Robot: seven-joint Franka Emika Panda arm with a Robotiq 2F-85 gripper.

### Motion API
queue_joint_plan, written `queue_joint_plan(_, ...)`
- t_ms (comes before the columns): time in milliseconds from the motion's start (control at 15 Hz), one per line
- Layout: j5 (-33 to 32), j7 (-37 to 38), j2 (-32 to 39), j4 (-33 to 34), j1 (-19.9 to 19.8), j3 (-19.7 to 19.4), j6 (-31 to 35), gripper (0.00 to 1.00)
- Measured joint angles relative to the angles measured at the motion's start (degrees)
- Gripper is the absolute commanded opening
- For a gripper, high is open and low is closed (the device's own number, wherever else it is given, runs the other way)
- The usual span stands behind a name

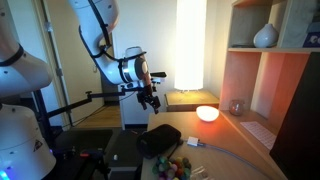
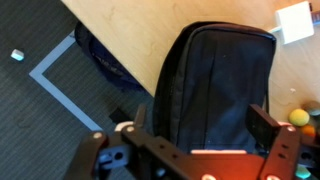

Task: Put the charger cable, head and the plastic object onto the floor.

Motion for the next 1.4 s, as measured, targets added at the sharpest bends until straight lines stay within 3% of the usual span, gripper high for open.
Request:
queue_joint_plan(133, 0.89, 2.31, -4.76, 0.11, -0.40, -1.80, 4.39, 1.00)
queue_joint_plan(333, -1.91, 9.87, -9.80, 1.05, -1.53, -2.67, 5.19, 1.00)
queue_joint_plan(533, -3.58, 15.86, -12.81, 3.02, -1.34, -4.84, 4.27, 1.00)
queue_joint_plan(867, -3.41, 19.24, -12.94, 7.59, -1.28, -8.69, -0.22, 1.00)
queue_joint_plan(933, -2.03, 19.36, -13.04, 8.68, 0.52, -11.53, -0.33, 1.00)
queue_joint_plan(1200, 4.72, 18.85, -12.92, 13.19, 16.03, -30.36, -0.35, 1.00)
queue_joint_plan(1400, 8.81, 18.82, -12.15, 15.36, 27.28, -42.12, -0.40, 1.00)
